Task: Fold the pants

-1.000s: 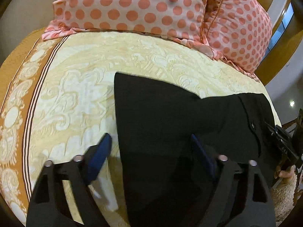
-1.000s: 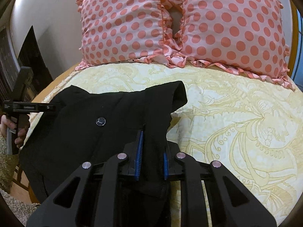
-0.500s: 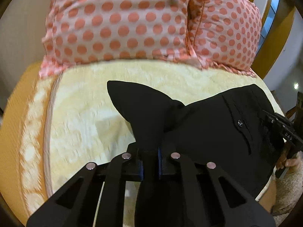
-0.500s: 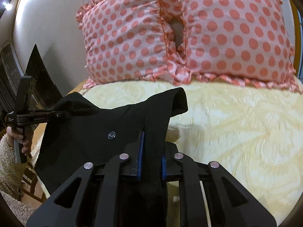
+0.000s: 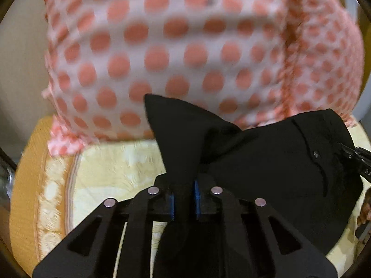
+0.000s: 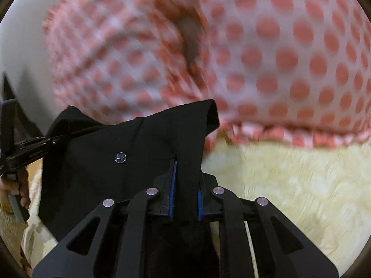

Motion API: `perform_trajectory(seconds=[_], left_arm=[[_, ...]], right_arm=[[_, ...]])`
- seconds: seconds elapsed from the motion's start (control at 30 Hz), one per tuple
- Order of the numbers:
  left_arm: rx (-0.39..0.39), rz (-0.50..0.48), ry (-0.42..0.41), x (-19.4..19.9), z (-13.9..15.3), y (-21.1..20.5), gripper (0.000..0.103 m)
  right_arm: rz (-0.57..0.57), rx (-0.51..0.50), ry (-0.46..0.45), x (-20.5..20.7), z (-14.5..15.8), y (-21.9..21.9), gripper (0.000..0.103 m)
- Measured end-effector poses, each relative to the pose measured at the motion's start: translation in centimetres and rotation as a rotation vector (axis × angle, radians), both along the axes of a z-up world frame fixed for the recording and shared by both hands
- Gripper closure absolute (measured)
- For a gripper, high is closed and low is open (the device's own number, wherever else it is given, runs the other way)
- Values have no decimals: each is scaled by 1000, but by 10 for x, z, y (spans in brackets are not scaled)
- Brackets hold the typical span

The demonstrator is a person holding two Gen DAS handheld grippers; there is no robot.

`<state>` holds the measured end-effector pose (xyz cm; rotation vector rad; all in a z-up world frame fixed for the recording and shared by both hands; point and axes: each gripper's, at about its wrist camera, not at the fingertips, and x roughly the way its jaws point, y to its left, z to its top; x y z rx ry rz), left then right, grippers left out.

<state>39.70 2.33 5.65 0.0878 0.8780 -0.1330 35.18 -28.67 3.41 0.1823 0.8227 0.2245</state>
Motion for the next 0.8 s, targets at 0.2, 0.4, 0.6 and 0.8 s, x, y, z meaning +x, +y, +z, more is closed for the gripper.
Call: perform_trajectory(seconds=[0.2,0.4,0.6,0.8], left_arm=[[66,74,-11,1,-21,2,64],[37,87,-223,-81,31,3,22],[-43,-77,-97,-125,6,-38,21],[-55,-79,75,-114,-39,-52,19]], right_arm=[[-65,-179,16,-5,-12,16,58],[-96,-258,-164,-63,32,12,44],[88,-333,-89,-84,14,62,44],[102,-387,21,-79,-16,72,40]])
